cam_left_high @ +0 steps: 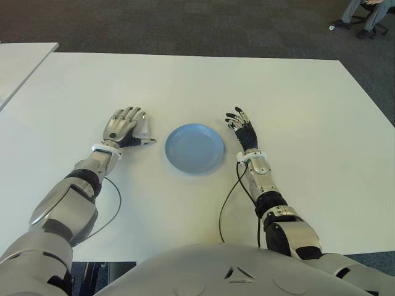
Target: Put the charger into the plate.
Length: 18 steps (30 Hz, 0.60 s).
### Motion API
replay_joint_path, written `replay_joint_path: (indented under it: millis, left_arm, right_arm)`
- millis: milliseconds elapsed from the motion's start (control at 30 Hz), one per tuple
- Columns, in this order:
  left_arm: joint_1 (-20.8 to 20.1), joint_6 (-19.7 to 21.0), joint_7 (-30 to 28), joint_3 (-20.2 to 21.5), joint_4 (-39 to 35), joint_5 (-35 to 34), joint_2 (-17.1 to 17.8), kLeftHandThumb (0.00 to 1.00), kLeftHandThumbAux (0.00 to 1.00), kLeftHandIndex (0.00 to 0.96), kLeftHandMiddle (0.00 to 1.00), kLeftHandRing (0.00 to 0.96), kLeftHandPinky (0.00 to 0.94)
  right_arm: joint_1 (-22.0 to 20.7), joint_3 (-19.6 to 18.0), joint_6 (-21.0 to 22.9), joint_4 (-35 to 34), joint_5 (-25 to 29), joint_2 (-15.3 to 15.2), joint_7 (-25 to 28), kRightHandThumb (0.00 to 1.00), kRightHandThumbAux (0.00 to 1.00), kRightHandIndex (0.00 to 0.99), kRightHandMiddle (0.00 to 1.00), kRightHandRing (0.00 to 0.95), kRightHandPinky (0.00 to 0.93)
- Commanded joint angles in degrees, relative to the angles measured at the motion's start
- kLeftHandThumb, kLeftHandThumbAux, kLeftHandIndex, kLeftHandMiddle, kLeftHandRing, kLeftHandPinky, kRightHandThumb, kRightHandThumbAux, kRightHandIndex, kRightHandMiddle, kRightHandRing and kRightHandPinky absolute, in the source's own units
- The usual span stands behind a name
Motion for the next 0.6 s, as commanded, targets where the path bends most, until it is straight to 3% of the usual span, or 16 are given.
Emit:
replay_joint_path:
  millis: [33,233,600]
  left_arm:
    - [3.15,0.14,-3.19,-0.97,3.37,0.49,2.45,0.238,0.287,0.0,0.0,0.0,0.001]
    - [4.01,-0.71,-3.55,-0.33,4.19,-0.74,2.76,0.258,0.305,0.0,0.001,0.003,0.075]
    - [5.99,-1.52,-5.96,1.25,4.77,-4.35,2.57,0.355,0.362,0.008,0.113,0.164,0.277]
  right_arm:
    - [2.43,0.01,2.22,1.43,0.11,-0.12,0.28,0.0,0.567,0.063,0.264,0.25,0.223]
    - [2.67,0.05,2.4,0.98,0.03,-0.2,0.34,0.0,0.572,0.066,0.273,0.258,0.229]
    - [3.11,0.1,3.02,0.0,0.13,-0.27,0.77,0.0,0.571,0.074,0.273,0.257,0.218]
